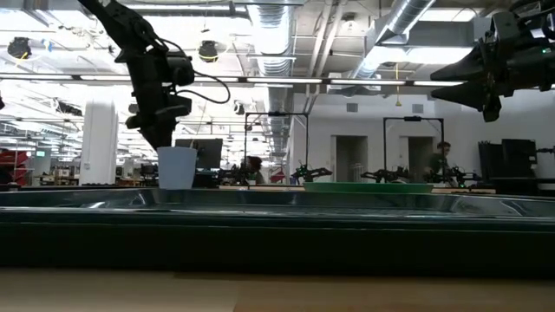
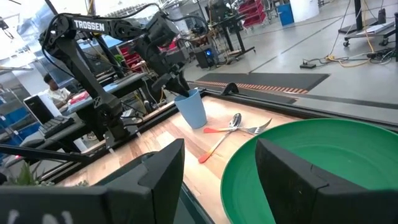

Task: Pick and place plate/cup/fork/spoon on tray
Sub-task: Put the blue cup on the black tray

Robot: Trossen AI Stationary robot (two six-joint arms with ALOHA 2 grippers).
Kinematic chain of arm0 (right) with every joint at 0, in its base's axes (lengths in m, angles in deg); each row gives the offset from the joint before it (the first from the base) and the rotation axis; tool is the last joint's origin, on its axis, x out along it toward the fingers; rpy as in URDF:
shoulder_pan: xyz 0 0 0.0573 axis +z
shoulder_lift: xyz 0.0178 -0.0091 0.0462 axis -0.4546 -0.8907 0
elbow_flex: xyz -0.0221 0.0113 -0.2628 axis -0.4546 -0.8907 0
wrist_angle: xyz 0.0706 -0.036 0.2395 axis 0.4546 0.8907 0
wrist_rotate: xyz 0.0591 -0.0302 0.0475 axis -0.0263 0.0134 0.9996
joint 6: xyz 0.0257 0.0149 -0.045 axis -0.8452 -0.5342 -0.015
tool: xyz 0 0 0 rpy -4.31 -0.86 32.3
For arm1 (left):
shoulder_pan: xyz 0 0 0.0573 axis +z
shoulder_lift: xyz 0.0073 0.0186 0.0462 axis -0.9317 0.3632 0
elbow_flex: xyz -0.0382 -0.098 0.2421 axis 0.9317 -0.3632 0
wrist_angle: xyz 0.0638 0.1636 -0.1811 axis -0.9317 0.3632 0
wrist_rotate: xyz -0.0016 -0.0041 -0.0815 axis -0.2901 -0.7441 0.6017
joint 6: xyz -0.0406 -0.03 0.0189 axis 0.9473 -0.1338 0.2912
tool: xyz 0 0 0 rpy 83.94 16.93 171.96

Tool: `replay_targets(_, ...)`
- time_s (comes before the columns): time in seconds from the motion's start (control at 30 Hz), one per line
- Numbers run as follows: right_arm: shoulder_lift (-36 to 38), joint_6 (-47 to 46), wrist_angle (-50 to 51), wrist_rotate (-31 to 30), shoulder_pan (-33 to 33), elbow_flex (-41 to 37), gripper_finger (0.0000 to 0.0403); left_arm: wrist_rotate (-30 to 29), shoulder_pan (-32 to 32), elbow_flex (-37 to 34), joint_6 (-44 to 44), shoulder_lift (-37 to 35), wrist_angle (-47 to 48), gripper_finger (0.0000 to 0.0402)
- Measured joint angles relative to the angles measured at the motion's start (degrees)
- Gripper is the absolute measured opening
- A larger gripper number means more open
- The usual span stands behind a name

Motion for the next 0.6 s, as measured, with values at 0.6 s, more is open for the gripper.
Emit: replay_targets(0.6,0.0,-0.6,0.1,-0.2,0.0,0.0,0.0221,1.2,-7.7,9.5,8.1,-3.2,16.9,0.0001)
